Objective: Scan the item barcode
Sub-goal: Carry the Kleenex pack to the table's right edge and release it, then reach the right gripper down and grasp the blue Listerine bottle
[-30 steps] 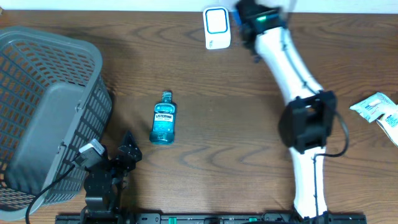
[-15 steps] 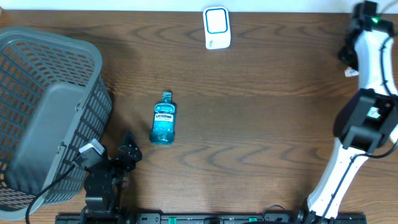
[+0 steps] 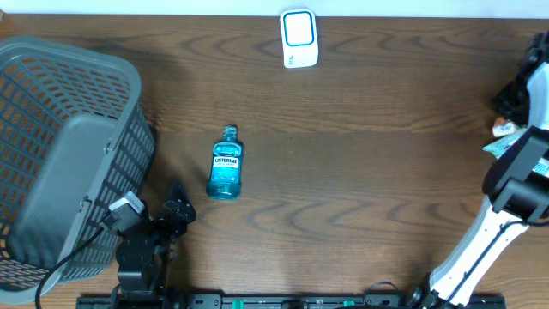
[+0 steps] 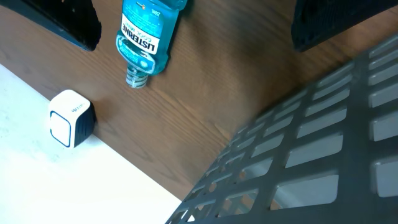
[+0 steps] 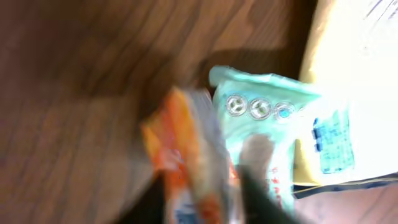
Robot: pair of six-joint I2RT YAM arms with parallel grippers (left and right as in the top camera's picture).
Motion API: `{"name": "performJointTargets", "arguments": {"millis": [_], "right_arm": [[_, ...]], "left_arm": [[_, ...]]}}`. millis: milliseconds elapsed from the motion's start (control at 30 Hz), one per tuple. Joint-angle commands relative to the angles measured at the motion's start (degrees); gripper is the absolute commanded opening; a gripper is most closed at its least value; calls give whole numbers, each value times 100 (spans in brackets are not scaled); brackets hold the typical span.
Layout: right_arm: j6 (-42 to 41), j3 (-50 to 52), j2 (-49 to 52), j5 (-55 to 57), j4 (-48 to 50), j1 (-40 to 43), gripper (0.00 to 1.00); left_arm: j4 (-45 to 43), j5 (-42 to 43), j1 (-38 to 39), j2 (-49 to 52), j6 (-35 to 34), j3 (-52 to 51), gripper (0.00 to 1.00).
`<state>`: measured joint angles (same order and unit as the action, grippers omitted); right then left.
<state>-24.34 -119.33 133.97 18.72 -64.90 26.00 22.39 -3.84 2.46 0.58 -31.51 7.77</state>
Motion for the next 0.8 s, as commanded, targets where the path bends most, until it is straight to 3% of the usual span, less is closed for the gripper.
{"name": "performJointTargets", "arguments": {"millis": [0,167,333,500,767], "right_arm": [[260,-31,-852,-649,24,-24,57],[260,-31,-1552,-2533,-142,-251,99],[258,-11,-1711,-4124,-581,-826,99],[256,328,-1631,-4933,-647,-1784,99],[378,1491,-1626,-5025,-70,-3932,96]], "left_arm": [[118,-72,-17,-42,-9,-50,98],[118,-72,-17,-39,-9,-50,98],[118,-70,-17,-39,-9,-50,98],[118,-72,-17,-42,-9,-50,98],[118,-70,-17,-42,-9,-50,98]]}}
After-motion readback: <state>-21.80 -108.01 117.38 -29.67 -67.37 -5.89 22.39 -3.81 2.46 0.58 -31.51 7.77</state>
